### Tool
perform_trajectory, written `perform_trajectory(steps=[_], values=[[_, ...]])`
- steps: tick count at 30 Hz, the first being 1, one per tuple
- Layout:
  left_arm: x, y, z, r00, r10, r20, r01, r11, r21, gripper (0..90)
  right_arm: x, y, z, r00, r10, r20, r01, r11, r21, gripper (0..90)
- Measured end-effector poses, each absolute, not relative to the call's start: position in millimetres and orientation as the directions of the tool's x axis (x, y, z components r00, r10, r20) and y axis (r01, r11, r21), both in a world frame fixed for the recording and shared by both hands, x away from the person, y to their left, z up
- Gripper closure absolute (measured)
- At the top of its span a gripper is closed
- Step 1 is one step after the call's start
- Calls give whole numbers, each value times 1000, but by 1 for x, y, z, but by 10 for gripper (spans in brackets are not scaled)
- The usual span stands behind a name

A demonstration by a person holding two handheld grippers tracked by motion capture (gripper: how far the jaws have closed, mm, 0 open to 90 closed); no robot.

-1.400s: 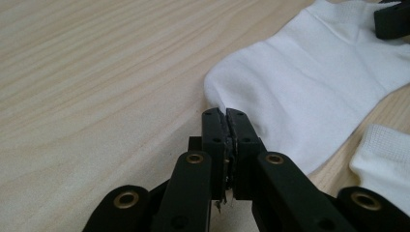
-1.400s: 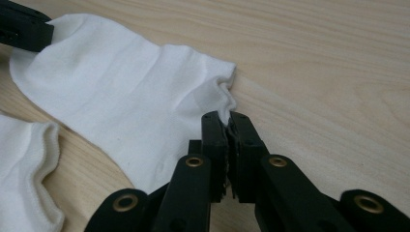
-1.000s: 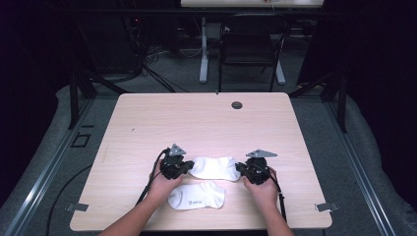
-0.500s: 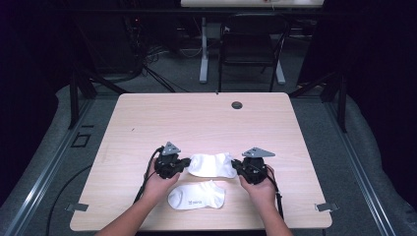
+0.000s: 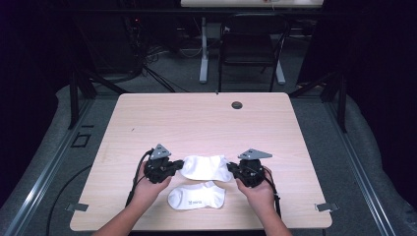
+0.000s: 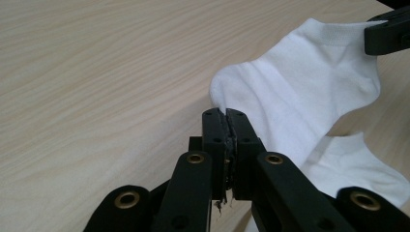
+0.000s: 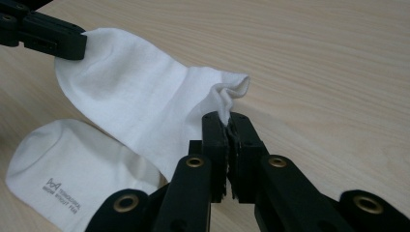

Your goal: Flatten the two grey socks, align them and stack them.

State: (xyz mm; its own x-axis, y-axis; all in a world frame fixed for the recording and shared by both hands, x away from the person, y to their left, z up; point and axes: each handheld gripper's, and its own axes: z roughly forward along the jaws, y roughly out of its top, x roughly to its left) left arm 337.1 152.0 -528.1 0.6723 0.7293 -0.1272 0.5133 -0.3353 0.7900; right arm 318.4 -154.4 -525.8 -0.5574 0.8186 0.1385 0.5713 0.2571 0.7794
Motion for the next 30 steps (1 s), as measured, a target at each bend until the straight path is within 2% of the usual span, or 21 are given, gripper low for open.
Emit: perform_trajectory(steps=[13, 30], values=[[307, 167, -526, 690, 713, -125, 509, -356, 784, 880, 298, -134, -521, -625, 773, 113, 543, 326, 774, 867], [273, 180, -535, 696, 702, -153, 533, -361, 765, 879, 270, -127, -522, -664, 737, 124, 530, 347, 773, 867]])
